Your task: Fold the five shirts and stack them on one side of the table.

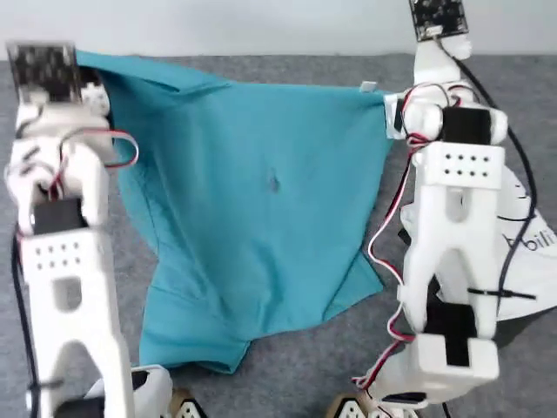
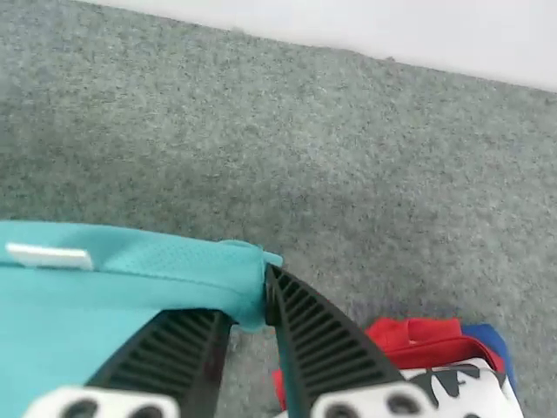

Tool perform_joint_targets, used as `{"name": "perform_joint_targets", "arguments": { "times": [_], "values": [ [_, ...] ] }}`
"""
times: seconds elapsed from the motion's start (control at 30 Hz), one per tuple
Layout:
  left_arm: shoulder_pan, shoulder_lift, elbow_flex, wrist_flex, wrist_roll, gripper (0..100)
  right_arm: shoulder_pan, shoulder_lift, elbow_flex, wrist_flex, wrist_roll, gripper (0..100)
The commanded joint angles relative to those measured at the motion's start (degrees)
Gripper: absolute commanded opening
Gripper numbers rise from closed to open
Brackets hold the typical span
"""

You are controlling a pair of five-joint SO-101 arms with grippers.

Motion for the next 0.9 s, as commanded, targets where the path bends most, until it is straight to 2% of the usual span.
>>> {"name": "perform_joint_targets", "arguments": {
  "times": [0.0,0.17,0.5,0.67,0.77,0.87],
  "values": [
    [-0.44,9.93,-13.14,7.03,-0.09,1,-0.31,4.00,-7.56,-1.63,-0.97,0.9],
    [-0.09,24.44,-23.60,12.22,-0.09,1,-0.22,13.76,-18.29,-3.74,-2.99,0.9],
    [-0.09,46.24,-42.42,14.77,-0.26,1,-2.86,38.20,-44.92,-3.91,-2.73,0.9],
    [-0.26,52.75,-54.64,23.65,-0.35,1,-3.91,47.87,-55.30,-1.80,-2.73,0.9],
    [-0.18,54.33,-61.32,32.70,-0.35,1,-4.00,49.01,-58.73,5.93,-2.73,0.9],
    [0.09,54.42,-66.86,45.01,-0.18,1,-3.65,48.75,-64.18,16.04,-2.73,0.9]
  ]
}}
